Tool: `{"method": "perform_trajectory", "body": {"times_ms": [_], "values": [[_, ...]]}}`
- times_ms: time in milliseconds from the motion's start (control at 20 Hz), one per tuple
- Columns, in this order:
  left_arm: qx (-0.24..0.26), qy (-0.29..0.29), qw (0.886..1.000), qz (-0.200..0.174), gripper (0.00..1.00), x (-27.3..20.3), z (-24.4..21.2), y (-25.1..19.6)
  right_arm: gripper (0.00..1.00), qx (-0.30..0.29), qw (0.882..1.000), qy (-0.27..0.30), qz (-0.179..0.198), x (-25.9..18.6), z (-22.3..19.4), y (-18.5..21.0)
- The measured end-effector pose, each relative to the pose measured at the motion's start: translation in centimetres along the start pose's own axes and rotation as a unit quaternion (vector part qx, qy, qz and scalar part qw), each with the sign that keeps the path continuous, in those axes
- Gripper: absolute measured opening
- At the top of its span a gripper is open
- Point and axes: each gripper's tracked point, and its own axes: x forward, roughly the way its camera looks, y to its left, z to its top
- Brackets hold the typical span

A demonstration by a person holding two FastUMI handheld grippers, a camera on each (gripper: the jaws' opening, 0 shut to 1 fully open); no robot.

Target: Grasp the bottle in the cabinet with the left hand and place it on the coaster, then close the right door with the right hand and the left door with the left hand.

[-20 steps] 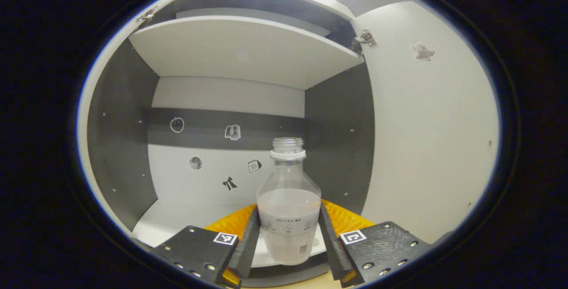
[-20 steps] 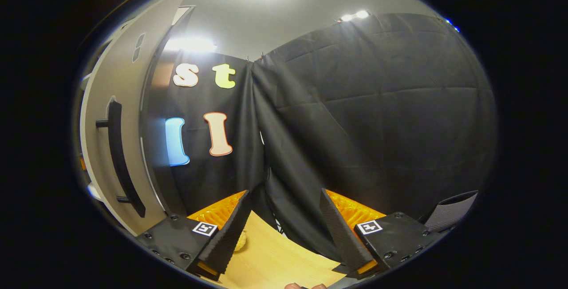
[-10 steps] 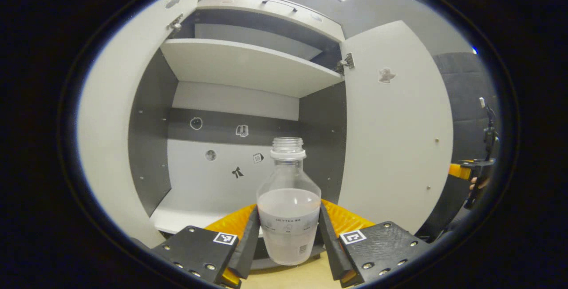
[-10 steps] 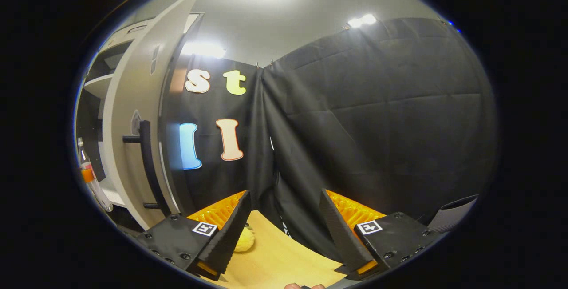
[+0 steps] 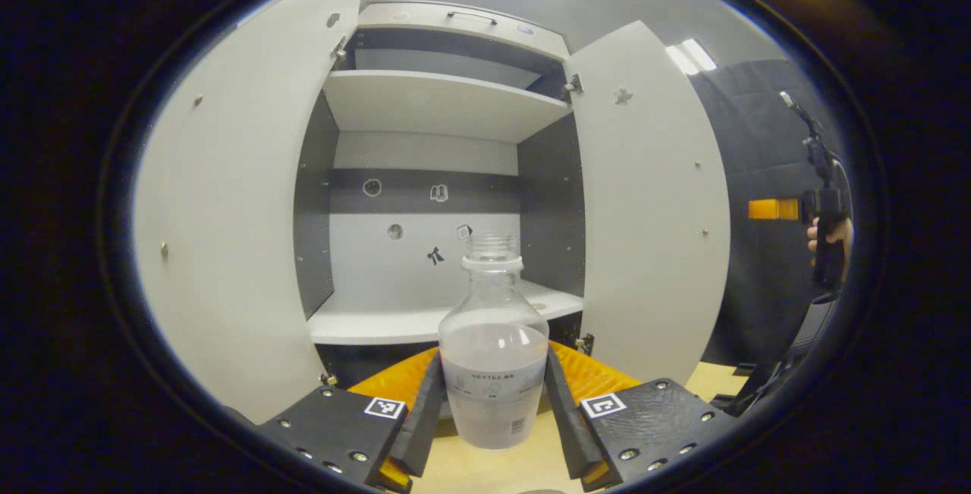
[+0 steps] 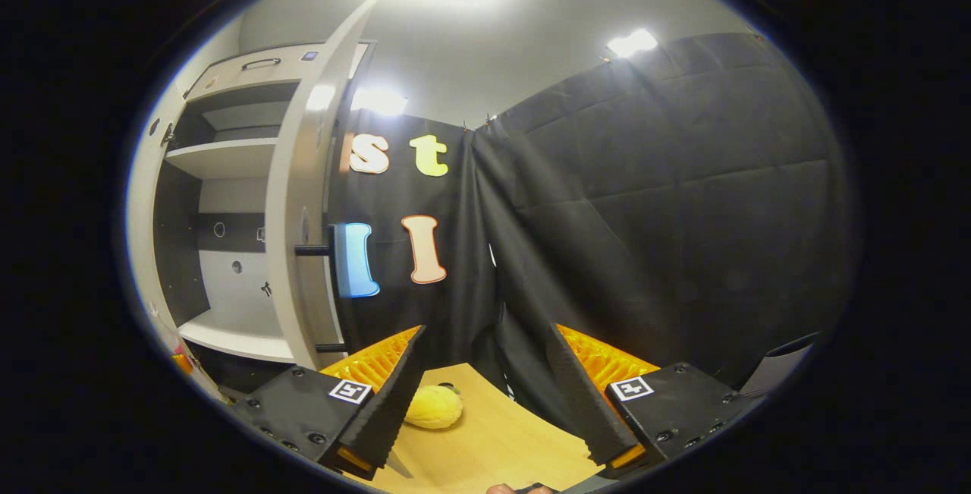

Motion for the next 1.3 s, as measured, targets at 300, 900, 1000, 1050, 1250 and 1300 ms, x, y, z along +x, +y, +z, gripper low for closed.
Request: {"method": "perform_trajectory", "body": {"times_ms": [300,900,1000,1050,1250,1300], "values": [[-0.002,0.036,0.999,0.019,0.69,-2.9,-9.4,0.1,0.98,0.002,1.0,0.009,0.018,-1.7,0.1,1.0],[-0.023,0.064,0.997,-0.021,0.69,-5.0,-20.6,-6.3,0.98,0.037,0.993,0.109,-0.004,-2.9,-3.5,-0.4],[-0.03,0.073,0.997,-0.016,0.69,-5.1,-22.4,-6.8,0.93,0.048,0.991,0.125,-0.012,-2.5,-4.0,-0.8],[-0.032,0.075,0.997,-0.014,0.69,-5.1,-23.0,-6.9,0.93,0.053,0.989,0.133,-0.016,-2.5,-4.3,-1.1],[-0.052,0.09,0.995,-0.01,0.69,-5.4,-25.5,-7.5,0.98,0.066,0.985,0.157,-0.024,-1.9,-5.2,-1.2],[-0.05,0.093,0.994,-0.01,0.69,-5.5,-25.9,-7.6,0.98,0.062,0.985,0.158,-0.023,-1.7,-5.3,-0.9]]}}
